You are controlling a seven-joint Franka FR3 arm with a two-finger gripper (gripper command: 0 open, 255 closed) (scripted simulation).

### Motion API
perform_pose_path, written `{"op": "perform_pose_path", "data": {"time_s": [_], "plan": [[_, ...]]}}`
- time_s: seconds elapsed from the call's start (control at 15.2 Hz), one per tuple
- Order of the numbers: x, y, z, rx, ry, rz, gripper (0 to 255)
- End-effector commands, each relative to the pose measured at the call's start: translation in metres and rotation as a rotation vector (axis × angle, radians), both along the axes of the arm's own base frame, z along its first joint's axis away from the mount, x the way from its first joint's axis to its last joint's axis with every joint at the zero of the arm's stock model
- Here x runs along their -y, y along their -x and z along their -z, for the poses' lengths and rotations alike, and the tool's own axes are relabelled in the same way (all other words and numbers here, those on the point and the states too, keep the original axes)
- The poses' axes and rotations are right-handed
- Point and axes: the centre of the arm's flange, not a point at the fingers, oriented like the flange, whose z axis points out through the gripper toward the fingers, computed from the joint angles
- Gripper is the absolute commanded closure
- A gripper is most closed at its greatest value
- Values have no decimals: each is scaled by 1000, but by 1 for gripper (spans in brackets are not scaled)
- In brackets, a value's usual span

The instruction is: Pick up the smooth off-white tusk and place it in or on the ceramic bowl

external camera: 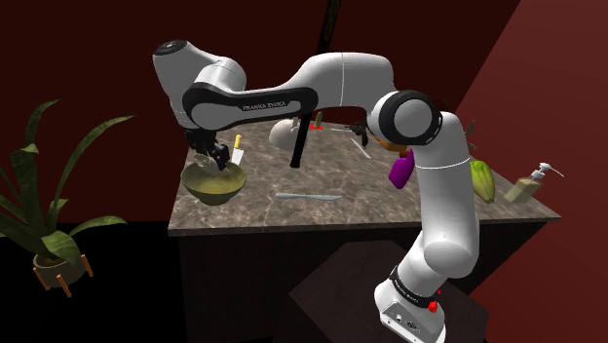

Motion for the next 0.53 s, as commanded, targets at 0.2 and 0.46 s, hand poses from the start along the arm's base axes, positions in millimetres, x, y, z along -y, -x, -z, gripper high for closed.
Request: {"op": "perform_pose_path", "data": {"time_s": [0.2,0.46], "plan": [[0,0,0,1,0,0,255],[0,0,0,1,0,0,0]]}}
